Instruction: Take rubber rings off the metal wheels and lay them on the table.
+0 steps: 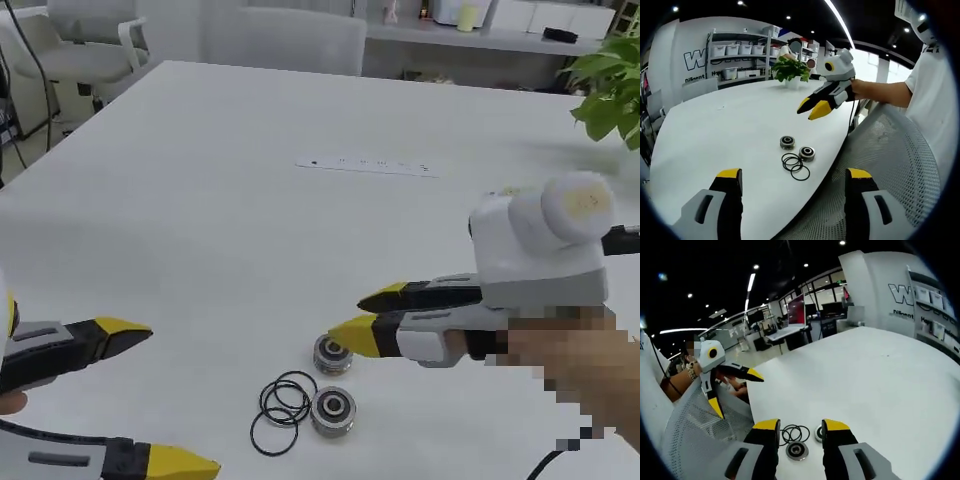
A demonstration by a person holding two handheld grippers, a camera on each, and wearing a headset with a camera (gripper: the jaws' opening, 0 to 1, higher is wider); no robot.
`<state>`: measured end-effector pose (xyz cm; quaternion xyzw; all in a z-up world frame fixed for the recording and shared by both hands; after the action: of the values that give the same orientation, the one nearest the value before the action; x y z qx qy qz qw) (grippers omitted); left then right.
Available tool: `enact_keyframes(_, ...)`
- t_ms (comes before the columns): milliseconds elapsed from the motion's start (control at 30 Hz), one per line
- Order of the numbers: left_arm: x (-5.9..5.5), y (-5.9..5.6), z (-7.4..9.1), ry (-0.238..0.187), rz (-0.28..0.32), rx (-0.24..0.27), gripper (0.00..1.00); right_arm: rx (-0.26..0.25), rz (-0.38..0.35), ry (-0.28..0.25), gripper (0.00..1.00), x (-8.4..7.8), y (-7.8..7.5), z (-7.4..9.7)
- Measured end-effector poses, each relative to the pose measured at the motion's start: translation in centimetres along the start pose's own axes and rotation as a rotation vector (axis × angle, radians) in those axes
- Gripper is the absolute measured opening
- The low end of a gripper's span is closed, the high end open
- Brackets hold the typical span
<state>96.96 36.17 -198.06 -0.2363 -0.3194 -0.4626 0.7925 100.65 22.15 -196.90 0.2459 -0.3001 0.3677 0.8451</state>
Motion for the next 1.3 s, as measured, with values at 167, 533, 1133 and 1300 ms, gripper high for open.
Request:
enact_keyframes(167,0.0,-0.3,-0.1,-0.003,0.002,-0.018,0.85,-0.022,0.026,0.004,0.41,-1.1,0.1,1.4)
enact_keyframes(533,0.1,-0.8,0.0,-0.021,0.015,-0.050,0.89,-0.064,0.027,0.013,0.62,-4.9,-0.2,4.3)
enact_keyframes(1133,0.1,-0.8,0.1,-0.027,0.021,-0.037,0.99,-0.133,-0.145,0.029,0.99,-9.7,0.1,5.7)
enact_keyframes(1300,0.0,-1.0,0.1,-0.027,0.021,-0.042,0.99,-0.113,-0.206,-0.015,0.99,-9.7,0.6,6.1)
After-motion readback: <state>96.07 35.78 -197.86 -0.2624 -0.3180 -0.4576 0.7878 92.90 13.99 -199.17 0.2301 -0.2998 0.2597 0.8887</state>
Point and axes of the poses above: the centre of the closed fingertips' face, and the gripper's own axes: z roughly backward along the fingers, y roughly to its left, x roughly out of its top, the point moved 1 cm from there along z, roughly backward along the fingers, and after that the axes turned 15 degrees about y, right-handed, at the moved point
